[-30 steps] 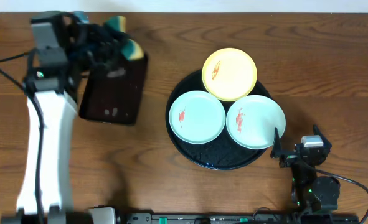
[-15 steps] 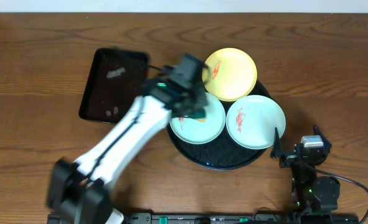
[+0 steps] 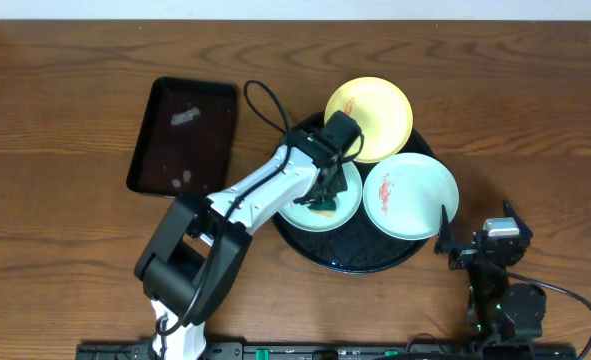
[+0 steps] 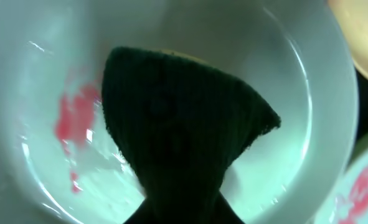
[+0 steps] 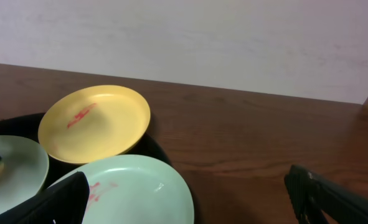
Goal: Clean dirty plates on tray and stack at the side
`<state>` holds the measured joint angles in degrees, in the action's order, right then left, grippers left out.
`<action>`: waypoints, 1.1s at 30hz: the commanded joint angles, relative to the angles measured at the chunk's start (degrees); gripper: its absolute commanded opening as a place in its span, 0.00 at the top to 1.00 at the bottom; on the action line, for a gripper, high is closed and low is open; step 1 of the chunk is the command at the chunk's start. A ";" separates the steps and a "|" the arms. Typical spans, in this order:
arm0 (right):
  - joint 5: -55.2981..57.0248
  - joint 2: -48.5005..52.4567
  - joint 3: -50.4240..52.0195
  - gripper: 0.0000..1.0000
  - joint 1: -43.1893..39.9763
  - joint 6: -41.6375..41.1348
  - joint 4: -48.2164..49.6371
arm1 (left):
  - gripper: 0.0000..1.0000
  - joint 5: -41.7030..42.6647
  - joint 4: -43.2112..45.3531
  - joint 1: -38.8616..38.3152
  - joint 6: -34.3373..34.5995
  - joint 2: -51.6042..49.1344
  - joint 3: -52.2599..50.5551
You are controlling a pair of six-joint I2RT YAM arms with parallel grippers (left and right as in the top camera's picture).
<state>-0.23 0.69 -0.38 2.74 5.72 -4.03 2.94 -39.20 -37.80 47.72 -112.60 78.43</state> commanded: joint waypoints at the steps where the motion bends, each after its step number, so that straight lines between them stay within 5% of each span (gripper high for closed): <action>1: 0.17 -0.20 0.07 0.01 -0.50 0.76 -0.24 | 0.61 -2.99 0.09 0.92 -0.96 0.39 0.37; 6: 0.17 -0.20 0.07 0.01 -0.50 0.76 -0.24 | 0.43 -2.95 0.09 0.81 -0.96 0.39 0.37; 33: 0.15 -0.20 0.07 0.01 -0.50 0.76 -0.24 | 0.43 -1.95 -0.50 0.70 -0.96 0.39 0.37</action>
<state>-0.23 0.69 -0.38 2.74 5.72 -4.03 1.32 -39.38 -36.97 47.31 -112.60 78.43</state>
